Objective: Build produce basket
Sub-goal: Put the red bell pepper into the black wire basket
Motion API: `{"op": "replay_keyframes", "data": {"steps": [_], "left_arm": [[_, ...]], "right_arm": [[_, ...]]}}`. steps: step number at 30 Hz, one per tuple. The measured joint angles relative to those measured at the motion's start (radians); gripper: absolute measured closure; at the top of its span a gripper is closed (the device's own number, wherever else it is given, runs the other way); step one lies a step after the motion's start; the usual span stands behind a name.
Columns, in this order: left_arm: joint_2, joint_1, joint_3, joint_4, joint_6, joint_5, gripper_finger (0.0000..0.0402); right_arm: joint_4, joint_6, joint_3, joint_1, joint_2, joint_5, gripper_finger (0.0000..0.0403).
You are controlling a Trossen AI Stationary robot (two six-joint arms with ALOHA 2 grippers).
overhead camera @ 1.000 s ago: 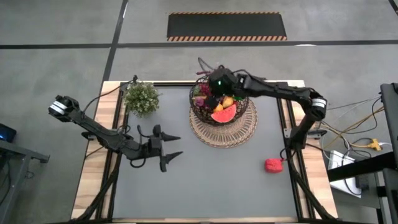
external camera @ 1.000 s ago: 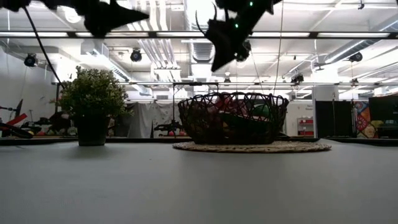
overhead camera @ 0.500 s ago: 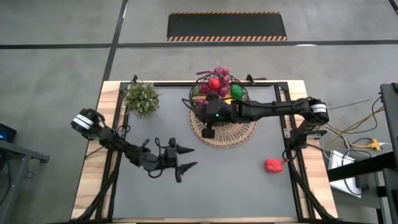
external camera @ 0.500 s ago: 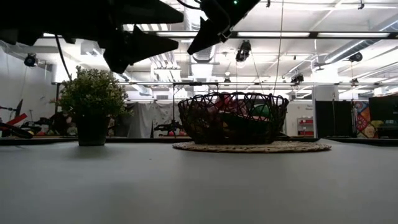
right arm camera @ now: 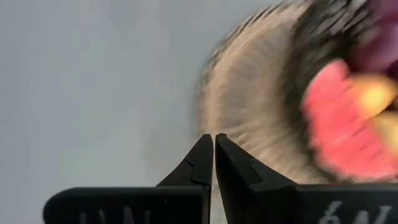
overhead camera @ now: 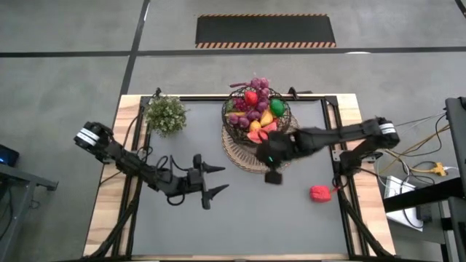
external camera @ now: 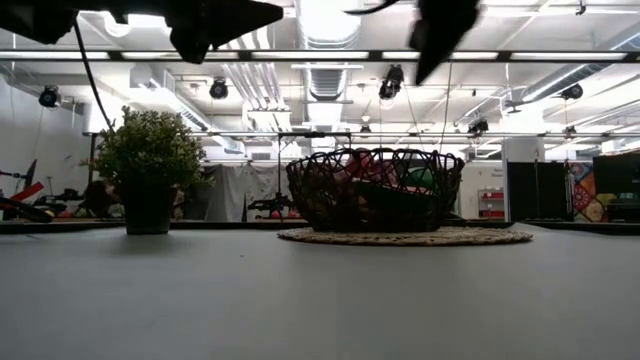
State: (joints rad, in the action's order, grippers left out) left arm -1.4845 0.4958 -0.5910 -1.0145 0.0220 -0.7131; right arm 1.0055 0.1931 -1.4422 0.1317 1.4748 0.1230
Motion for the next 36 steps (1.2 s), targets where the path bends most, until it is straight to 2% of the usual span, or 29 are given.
{"op": "replay_keyframes", "data": {"steps": [4, 10, 16, 19, 23, 26, 29, 36], "left_arm": [[0.006, -0.009, -0.004, 0.001, 0.045, 0.0, 0.0136], [0.008, -0.019, -0.005, -0.002, 0.045, 0.0, 0.0136], [0.008, -0.023, -0.005, 0.0, 0.046, 0.001, 0.0136], [0.008, -0.032, -0.006, 0.0, 0.052, 0.0, 0.0136], [0.008, -0.045, -0.016, -0.008, 0.095, 0.0, 0.0136], [0.008, -0.05, -0.027, -0.04, 0.127, 0.001, 0.0136], [0.008, -0.05, -0.038, -0.058, 0.169, 0.001, 0.0136], [0.008, -0.051, -0.064, -0.055, 0.224, 0.002, 0.0136]], "right_arm": [[-0.008, 0.147, 0.098, 0.134, -0.065, -0.004, 0.0394], [-0.162, 0.437, 0.319, 0.303, -0.147, 0.036, 0.0394], [-0.3, 0.704, 0.498, 0.402, -0.162, 0.106, 0.0394], [-0.214, 0.87, 0.505, 0.42, -0.139, 0.166, 0.0394], [0.038, 1.089, 0.44, 0.444, -0.101, 0.389, 0.0394], [0.209, 1.219, 0.41, 0.446, -0.08, 0.384, 0.0394], [0.305, 1.263, 0.404, 0.444, -0.074, 0.352, 0.0394], [0.332, 1.265, 0.419, 0.444, -0.1, 0.309, 0.039]]}}
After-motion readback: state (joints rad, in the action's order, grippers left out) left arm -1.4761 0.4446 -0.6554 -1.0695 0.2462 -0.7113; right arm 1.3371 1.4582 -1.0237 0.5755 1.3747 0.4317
